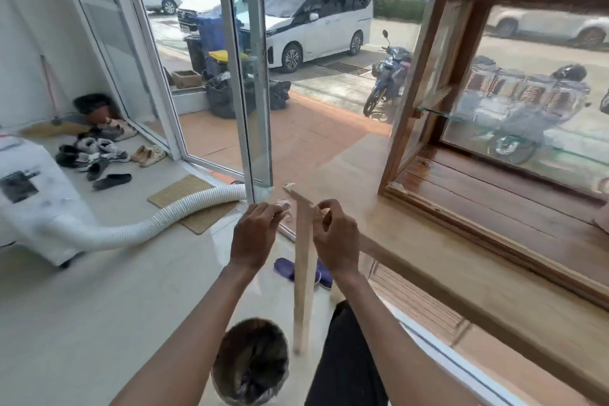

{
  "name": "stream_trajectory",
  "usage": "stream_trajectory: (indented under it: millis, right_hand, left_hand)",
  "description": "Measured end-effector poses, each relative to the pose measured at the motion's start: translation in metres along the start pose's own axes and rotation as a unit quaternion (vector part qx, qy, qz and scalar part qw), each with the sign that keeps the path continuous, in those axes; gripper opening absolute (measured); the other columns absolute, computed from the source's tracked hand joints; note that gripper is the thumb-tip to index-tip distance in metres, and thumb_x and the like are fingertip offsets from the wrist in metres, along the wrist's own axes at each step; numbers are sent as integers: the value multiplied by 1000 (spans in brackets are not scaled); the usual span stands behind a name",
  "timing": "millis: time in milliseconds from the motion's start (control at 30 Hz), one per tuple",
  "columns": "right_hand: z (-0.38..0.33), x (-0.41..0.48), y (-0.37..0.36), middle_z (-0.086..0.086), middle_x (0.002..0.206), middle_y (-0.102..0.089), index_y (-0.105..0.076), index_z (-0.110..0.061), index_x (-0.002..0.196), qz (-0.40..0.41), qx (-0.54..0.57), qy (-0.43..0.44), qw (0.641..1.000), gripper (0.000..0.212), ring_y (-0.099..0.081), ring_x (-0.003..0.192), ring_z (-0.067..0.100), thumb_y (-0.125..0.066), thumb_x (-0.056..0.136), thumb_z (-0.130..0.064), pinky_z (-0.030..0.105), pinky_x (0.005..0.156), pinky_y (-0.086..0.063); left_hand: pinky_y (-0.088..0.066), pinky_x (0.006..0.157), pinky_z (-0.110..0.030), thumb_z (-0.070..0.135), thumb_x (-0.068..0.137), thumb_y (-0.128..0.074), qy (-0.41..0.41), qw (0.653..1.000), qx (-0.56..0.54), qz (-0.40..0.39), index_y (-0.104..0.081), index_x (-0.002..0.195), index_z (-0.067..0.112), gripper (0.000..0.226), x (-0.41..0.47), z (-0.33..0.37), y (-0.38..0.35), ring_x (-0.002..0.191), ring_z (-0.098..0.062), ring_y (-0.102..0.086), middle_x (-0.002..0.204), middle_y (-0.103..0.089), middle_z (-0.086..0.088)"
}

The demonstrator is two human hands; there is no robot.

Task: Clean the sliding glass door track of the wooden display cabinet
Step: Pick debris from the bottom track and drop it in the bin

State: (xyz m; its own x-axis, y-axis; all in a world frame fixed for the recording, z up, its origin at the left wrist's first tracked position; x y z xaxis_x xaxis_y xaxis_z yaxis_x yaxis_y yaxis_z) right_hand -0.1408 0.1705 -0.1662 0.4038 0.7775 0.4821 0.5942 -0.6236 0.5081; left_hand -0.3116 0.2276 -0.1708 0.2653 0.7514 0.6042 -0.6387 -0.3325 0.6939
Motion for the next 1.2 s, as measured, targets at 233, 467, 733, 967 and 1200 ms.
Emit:
stream_trajectory:
  millis: [233,467,733,967,1200]
  right_hand:
    - [29,-89,-96,0,80,-66,-71,-13,97,-181,-2,-105,978,15,-61,75,19,-61,97,-25,28,65,-36]
    - [85,-170,-152,-4,92,-68,-71,-19,94,-334,-72,-211,916,16,-65,91,22,-64,90,-33,29,71,-42]
    - [115,-205,-185,-1,88,-64,-67,-17,94,-370,-178,-200,890,14,-57,81,23,-58,91,-27,31,68,-44]
    - [109,-195,-225,3,104,-73,-69,-18,111,-394,-120,-180,893,23,-66,103,26,-60,93,-29,40,88,-54]
    - [125,-201,-220,2,104,-72,-66,-23,112,-419,-117,-198,879,24,-71,91,27,-56,90,-25,45,80,-61]
  left_hand:
    - [-50,59,-33,26,93,-68,137,988,52,-54,-72,92,18,9,-107,-99,8,83,-23,-65,84,-69,1]
    - [-40,61,-29,30,96,-63,265,957,30,-115,-72,92,18,15,-212,-159,-18,77,-20,-64,88,-70,5]
    - [-39,65,-28,30,96,-61,346,926,24,-147,-72,94,19,15,-277,-193,-33,76,-18,-62,92,-70,6]
    - [-38,64,-28,30,96,-61,373,914,34,-157,-73,96,19,16,-301,-206,-37,79,-19,-63,93,-71,5]
    - [-39,63,-27,30,94,-64,409,896,33,-170,-74,91,21,14,-313,-206,-43,75,-16,-62,88,-73,7]
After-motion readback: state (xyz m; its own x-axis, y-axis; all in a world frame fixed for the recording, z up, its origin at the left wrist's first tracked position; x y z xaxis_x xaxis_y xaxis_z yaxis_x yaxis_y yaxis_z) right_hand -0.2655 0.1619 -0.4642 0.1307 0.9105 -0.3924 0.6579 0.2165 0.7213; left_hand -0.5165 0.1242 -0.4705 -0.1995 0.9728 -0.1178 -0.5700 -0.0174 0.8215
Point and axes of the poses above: each hand's wrist, its own x-axis towards the middle knuckle, its own y-axis out of the back of the hand, z = x × y, the point moved 9 cm from there along x, towards the middle knuckle
